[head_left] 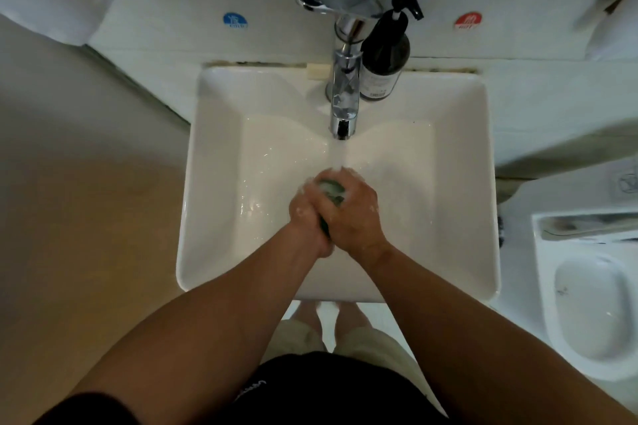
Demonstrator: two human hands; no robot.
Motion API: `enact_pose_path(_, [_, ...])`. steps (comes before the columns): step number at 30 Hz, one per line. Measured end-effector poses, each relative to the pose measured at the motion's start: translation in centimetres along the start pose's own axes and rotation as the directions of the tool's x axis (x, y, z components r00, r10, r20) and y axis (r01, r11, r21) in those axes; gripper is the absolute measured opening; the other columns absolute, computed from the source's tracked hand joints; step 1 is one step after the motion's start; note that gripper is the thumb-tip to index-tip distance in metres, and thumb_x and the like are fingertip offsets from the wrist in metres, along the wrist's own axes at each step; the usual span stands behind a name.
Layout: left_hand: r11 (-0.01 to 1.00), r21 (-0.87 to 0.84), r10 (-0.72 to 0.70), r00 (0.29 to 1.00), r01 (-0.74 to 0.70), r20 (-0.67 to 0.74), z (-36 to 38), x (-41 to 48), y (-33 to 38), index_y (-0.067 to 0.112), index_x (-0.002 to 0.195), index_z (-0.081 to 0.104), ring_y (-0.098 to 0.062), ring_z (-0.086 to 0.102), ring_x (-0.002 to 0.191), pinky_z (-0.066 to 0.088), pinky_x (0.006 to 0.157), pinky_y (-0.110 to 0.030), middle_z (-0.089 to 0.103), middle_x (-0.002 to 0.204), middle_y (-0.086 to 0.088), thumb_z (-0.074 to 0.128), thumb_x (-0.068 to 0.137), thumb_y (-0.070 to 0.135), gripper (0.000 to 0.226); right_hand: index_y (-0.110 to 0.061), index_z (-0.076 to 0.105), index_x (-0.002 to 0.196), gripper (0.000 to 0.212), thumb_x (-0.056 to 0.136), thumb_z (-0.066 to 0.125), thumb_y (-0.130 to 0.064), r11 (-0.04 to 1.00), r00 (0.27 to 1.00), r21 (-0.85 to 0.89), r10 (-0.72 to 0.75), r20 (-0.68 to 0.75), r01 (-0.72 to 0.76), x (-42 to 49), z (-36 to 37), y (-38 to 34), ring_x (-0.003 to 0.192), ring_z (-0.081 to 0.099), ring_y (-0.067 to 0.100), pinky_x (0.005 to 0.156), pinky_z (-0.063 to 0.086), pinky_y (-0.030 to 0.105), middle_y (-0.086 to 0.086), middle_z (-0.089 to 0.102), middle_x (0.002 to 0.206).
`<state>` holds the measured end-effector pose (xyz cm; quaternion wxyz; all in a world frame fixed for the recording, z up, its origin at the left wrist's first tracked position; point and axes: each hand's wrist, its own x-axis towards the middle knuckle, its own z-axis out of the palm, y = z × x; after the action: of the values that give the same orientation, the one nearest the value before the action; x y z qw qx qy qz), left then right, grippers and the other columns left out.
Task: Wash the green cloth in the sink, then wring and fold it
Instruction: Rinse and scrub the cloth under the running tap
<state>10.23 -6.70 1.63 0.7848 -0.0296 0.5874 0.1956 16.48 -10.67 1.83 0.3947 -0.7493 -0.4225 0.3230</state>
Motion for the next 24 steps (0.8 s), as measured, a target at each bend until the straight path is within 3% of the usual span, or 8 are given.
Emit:
enact_pose_path(5, [0.993,-0.007,0.119,0.992,-0.119,0.037,0.5,0.4,0.1,0.013,0.087,0.067,-0.022,0.065,0.082,0.049,0.075,-0.032,0.071,0.073,-0.008,0.046,0.098,0.037,0.033,-0.015,0.06,0.077,0.02,0.09,0.072,-0.026,0.922,0.947,0.255,0.316,-0.059,-0.292,1.3,1.3,-1.6,0.061,0.059,0.008,0.066,0.056,0.017,-0.002,0.062,0.071])
enact_pose_path(7, [0.985,0.031,0.164,0.983,-0.167,0.088,0.5,0.6,-0.2,0.018,0.092,0.061,-0.016,0.062,0.075,0.05,0.067,-0.029,0.068,0.069,-0.001,0.041,0.104,0.037,0.03,-0.007,0.06,0.073,0.032,0.091,0.068,-0.032,0.937,0.952,0.233,0.289,-0.096,-0.261,1.6,1.2,-1.9,0.058,0.061,0.016,0.06,0.053,0.026,0.004,0.064,0.066])
enact_pose_path(12, [0.95,0.273,0.135,0.988,-0.151,0.078,0.1,1.5,-0.3,0.013,0.111,0.07,-0.027,0.07,0.099,0.054,0.082,-0.037,0.075,0.106,-0.015,0.044,0.093,0.067,0.062,-0.017,0.06,0.06,0.045,0.1,0.054,-0.036,0.936,0.937,0.142,0.337,-0.094,-0.323,2.6,0.0,-1.6,0.054,0.059,0.014,0.057,0.048,0.029,-0.004,0.058,0.055])
enact_pose_path(16, [0.734,0.612,0.207,0.955,-0.295,0.212,-1.1,1.7,-0.1,0.012,0.111,0.064,-0.023,0.064,0.066,0.051,0.056,-0.033,0.07,0.085,-0.012,0.036,0.09,0.077,0.074,-0.022,0.053,0.067,0.051,0.1,0.038,-0.058,0.656,0.718,0.429,0.696,-0.026,-0.621,3.9,-0.7,-0.8,0.082,0.065,0.024,0.087,0.054,0.045,0.004,0.063,0.075])
enact_pose_path(18, [0.75,0.539,0.248,0.918,-0.383,0.308,-1.6,1.5,0.0,0.022,0.129,0.055,-0.024,0.071,0.091,0.061,0.07,-0.043,0.069,0.112,-0.009,0.053,0.088,0.065,0.06,-0.022,0.056,0.08,0.042,0.101,0.039,-0.054,0.512,0.623,0.526,0.781,0.045,-0.679,4.1,-1.5,-0.5,0.095,0.064,0.028,0.093,0.053,0.047,0.009,0.065,0.094])
enact_pose_path(20, [0.779,0.459,0.296,0.896,-0.427,0.332,-1.3,1.7,0.2,0.025,0.137,0.052,-0.031,0.068,0.109,0.059,0.089,-0.05,0.065,0.127,-0.01,0.063,0.091,0.045,0.052,-0.018,0.06,0.103,0.035,0.102,0.041,-0.047,0.577,0.695,0.5,0.715,0.074,-0.646,3.4,-1.3,-0.2,0.105,0.062,0.025,0.095,0.052,0.043,0.011,0.064,0.116])
enact_pose_path(21, [0.786,0.445,0.32,0.898,-0.43,0.301,-0.8,1.4,0.4,0.023,0.136,0.055,-0.033,0.068,0.109,0.057,0.092,-0.05,0.066,0.125,-0.013,0.06,0.095,0.036,0.043,-0.02,0.057,0.12,0.036,0.1,0.043,-0.047,0.702,0.788,0.414,0.612,0.066,-0.58,2.6,-1.1,0.0,0.117,0.058,0.021,0.101,0.049,0.039,0.01,0.058,0.132])
enact_pose_path(24, [0.875,0.388,0.267,0.957,-0.29,0.113,0.2,1.2,1.3,0.016,0.118,0.067,-0.029,0.073,0.096,0.058,0.09,-0.044,0.074,0.108,-0.012,0.047,0.104,0.034,0.03,-0.036,0.035,0.15,0.058,0.098,0.046,-0.057,0.987,0.976,-0.01,0.163,0.145,-0.163,0.0,-1.0,1.1,0.135,0.026,-0.006,0.107,0.027,0.015,-0.006,0.024,0.163])
